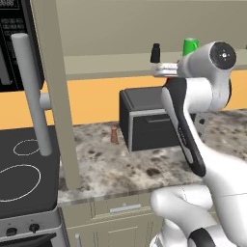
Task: Pick the ketchup and shaker from the counter and place them in the cabinet.
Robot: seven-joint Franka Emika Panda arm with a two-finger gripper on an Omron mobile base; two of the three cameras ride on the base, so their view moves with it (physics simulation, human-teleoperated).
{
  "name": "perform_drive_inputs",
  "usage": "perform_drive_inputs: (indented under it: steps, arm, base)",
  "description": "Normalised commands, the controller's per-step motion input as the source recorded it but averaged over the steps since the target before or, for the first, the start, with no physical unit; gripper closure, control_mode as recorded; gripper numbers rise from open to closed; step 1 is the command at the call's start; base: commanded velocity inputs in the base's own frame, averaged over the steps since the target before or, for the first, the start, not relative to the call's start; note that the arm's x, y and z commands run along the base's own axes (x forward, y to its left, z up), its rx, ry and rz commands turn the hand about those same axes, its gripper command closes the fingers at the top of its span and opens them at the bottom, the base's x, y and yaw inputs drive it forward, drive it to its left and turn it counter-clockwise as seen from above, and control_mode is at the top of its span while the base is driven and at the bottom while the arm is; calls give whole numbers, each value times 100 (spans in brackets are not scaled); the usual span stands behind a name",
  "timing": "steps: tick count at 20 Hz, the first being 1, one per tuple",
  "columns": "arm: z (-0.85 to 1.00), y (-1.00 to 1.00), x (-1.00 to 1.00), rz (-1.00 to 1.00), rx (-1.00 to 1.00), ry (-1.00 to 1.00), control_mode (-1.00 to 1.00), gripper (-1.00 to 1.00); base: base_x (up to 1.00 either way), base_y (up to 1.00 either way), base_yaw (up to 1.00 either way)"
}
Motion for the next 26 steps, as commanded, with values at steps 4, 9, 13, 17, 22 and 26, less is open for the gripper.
perform_drive_inputs:
  steps: [4, 9, 13, 17, 22, 26]
  arm:
    - [12, 36, 27, 1, 0, 2, -100, 100]
    - [7, 37, 42, 0, 0, 0, -100, 100]
    - [1, 27, 52, 1, 0, 0, -100, 100]
    - [31, 35, 44, 0, -1, 0, -100, 100]
    - [41, 29, 39, 0, -2, 0, -100, 100]
    - [14, 18, 47, 0, -8, 0, -100, 100]
  base:
    - [0, 0, 0]
    - [0, 0, 0]
    - [0, 0, 0]
    - [0, 0, 0]
    - [0, 0, 0]
    - [0, 0, 0]
